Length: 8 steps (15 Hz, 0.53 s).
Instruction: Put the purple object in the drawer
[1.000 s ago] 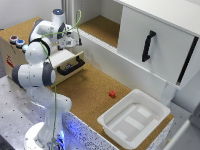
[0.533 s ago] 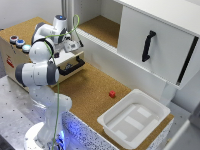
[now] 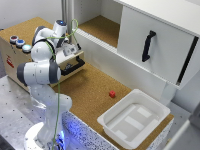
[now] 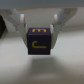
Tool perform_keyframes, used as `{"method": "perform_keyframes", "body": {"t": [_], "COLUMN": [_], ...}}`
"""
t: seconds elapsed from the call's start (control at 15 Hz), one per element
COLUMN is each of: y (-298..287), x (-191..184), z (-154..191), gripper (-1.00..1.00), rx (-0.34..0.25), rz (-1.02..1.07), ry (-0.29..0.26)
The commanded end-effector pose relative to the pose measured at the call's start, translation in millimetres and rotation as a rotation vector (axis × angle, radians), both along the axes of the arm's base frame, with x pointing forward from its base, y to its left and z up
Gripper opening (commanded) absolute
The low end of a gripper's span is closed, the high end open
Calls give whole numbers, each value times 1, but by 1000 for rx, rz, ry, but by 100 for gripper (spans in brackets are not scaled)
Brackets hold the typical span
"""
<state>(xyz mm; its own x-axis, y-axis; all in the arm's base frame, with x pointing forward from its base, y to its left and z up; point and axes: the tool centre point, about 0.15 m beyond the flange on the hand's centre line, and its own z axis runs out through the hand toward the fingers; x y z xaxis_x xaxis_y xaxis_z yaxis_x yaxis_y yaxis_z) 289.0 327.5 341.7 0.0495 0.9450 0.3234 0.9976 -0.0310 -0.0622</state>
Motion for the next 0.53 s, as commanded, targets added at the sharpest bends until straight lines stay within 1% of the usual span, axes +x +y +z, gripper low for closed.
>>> {"method": "perform_keyframes", "body": {"t": [0.0,0.13,0.27,0.33,0.47], "y": [21,26,30,30,25], "x": [41,56,63,63,53], "z": [-26,-20,-14,-8,5], "gripper": [-100,-100,-100,100,100], "rx": [90,103,96,95,101], "rz": [15,9,28,45,98], "ry": [42,42,45,52,57]}}
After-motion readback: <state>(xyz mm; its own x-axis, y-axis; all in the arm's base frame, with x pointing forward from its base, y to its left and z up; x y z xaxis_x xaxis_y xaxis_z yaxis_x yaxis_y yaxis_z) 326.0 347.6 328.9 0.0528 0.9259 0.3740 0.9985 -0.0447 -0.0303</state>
